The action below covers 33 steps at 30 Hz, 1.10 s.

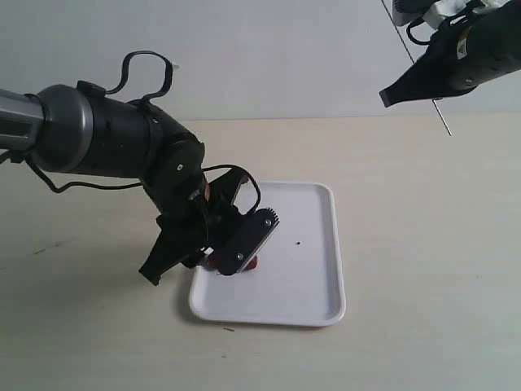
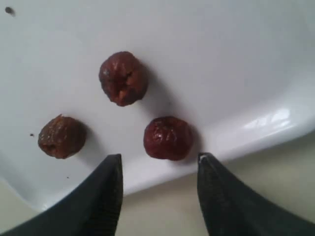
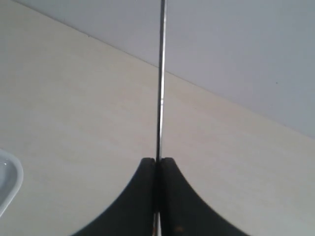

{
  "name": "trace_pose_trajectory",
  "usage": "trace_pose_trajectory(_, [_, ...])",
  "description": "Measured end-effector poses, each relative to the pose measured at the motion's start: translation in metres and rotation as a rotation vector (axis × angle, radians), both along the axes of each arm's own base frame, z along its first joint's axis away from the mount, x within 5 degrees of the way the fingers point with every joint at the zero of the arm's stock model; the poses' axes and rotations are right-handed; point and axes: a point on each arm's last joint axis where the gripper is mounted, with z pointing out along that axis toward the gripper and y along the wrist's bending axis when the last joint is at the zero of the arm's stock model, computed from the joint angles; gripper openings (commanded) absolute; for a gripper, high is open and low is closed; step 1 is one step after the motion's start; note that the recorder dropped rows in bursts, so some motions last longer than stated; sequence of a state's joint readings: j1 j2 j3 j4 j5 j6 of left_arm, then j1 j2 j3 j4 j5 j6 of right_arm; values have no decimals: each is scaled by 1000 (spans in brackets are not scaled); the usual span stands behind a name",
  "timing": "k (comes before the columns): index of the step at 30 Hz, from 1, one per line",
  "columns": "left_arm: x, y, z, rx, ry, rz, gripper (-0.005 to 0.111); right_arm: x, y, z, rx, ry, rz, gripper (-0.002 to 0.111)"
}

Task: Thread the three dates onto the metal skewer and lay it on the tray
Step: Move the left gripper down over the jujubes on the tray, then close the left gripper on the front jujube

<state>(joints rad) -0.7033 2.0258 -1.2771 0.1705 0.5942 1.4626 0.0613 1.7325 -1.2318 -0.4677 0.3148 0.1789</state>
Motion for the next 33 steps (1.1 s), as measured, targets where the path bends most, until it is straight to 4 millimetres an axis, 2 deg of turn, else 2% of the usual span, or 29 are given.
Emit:
trace_pose_trajectory(6, [0, 0, -11, 17, 21, 0, 47, 0, 0, 0, 1, -4, 2, 0])
trace_pose_trajectory(23, [2, -2, -10, 0, 3, -5, 47, 1, 1, 1, 5, -11, 5, 0])
trace_pose_trajectory(33, [2, -5, -19, 0, 18, -3, 47, 1, 1, 1, 11, -11, 2, 0])
